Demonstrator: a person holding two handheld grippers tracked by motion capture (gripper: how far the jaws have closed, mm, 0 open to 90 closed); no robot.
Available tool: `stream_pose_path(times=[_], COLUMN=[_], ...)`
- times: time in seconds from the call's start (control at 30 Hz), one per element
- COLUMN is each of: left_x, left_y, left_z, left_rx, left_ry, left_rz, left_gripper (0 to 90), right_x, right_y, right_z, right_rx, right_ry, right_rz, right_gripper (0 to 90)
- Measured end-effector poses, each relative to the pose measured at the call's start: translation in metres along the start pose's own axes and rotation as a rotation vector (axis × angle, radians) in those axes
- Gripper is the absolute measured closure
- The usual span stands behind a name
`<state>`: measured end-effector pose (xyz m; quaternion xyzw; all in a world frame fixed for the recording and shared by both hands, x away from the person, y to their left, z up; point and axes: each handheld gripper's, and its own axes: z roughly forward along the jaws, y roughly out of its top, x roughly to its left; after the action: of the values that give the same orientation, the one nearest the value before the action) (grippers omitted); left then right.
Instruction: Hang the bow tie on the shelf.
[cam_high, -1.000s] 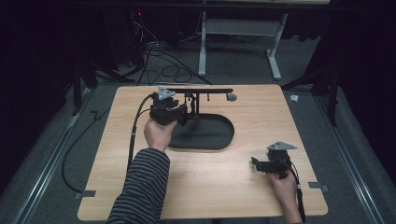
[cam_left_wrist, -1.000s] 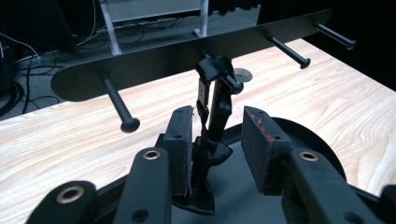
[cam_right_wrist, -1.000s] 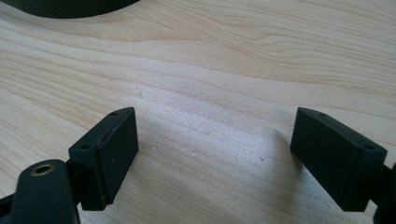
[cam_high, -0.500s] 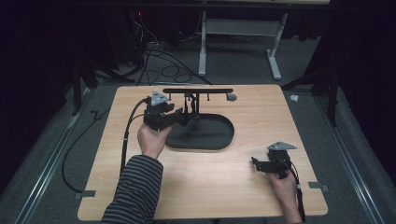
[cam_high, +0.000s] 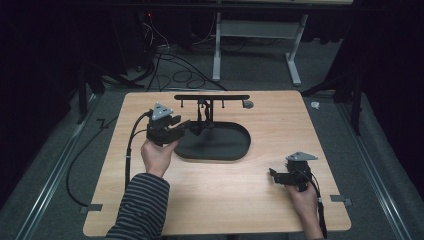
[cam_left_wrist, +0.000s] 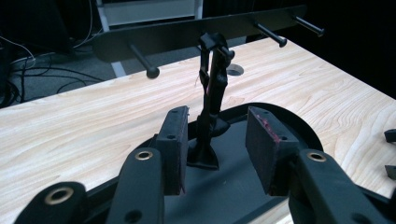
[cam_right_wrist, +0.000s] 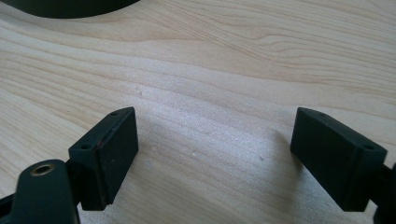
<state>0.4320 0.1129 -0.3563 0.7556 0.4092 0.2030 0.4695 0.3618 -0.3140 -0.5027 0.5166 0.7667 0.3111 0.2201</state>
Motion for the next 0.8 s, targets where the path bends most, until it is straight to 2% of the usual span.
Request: stream_pose_path(times=[0.8], left_x=[0.005], left_y=[-0.024], left_z=[-0.018], left_rx=[-0.015], left_ry=[0.002], left_rz=[-0.048], left_gripper=[58.1], right_x=[0.000], right_y=[0.000], right_z=[0.000], right_rx=[0.001], right_ry=[0.000], right_rz=[0.002], right_gripper=[16.3])
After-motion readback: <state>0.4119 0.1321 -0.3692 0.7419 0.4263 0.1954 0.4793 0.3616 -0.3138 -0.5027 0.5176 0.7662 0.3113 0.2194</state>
